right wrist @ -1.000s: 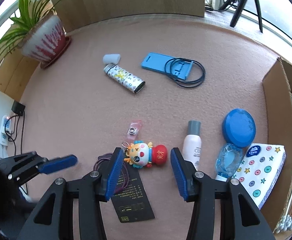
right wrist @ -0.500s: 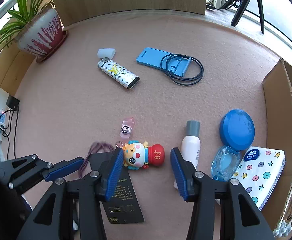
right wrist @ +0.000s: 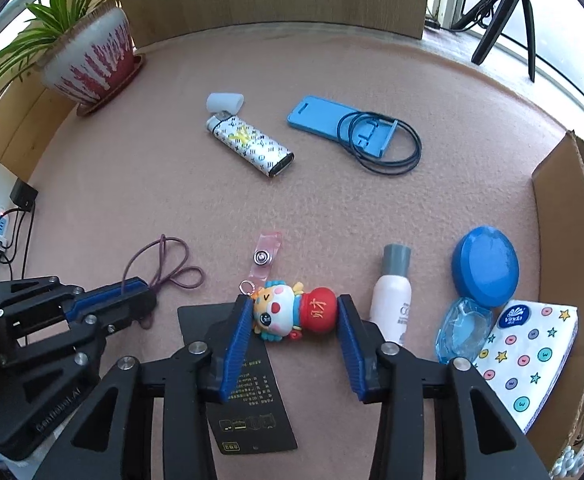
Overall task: Organize objects
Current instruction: 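Grasp the clown keychain with the right gripper while the left gripper grasps the purple cord, then carry the keychain and cord to the box and release both inside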
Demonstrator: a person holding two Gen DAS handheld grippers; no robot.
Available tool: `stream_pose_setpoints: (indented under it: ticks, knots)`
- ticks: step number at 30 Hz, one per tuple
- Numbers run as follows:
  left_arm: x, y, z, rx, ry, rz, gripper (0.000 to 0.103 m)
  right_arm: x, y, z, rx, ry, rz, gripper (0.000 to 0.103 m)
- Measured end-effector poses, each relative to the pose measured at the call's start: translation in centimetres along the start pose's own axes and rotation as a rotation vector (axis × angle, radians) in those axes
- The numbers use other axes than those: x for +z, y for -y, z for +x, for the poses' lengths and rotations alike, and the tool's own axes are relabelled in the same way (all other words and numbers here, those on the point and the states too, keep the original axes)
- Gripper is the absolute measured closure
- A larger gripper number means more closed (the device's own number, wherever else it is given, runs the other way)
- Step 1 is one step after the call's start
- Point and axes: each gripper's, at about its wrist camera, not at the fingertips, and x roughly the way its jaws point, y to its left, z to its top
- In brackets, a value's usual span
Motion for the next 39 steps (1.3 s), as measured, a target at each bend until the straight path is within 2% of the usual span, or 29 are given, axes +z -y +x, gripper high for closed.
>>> stream_pose_setpoints:
  ticks: [12, 20, 29, 39]
  knots:
    - [1.3, 0.1, -2.8, -0.039, 0.062, -0.029, 0.100, -0.5, 1.6, -4.7, 0.031, 0.105, 0.052, 0.065]
    - [3.8, 2.6, -6.5, -0.086, 0.149, 0.009, 0.100, -2.0, 6.2, -10.2, 0.019, 0.208, 0.153, 0.065]
    - [7.0, 10.2, -7.4, -0.180, 0.182, 0.115, 0.100, -4.8, 13.2, -14.4, -0.049, 0.270, 0.287, 0.065]
    - [10.7, 21.5, -4.3, -0.287, 0.153, 0.219, 0.100, -8.5, 19.9, -16.2, -0.101, 0.270, 0.400, 0.065]
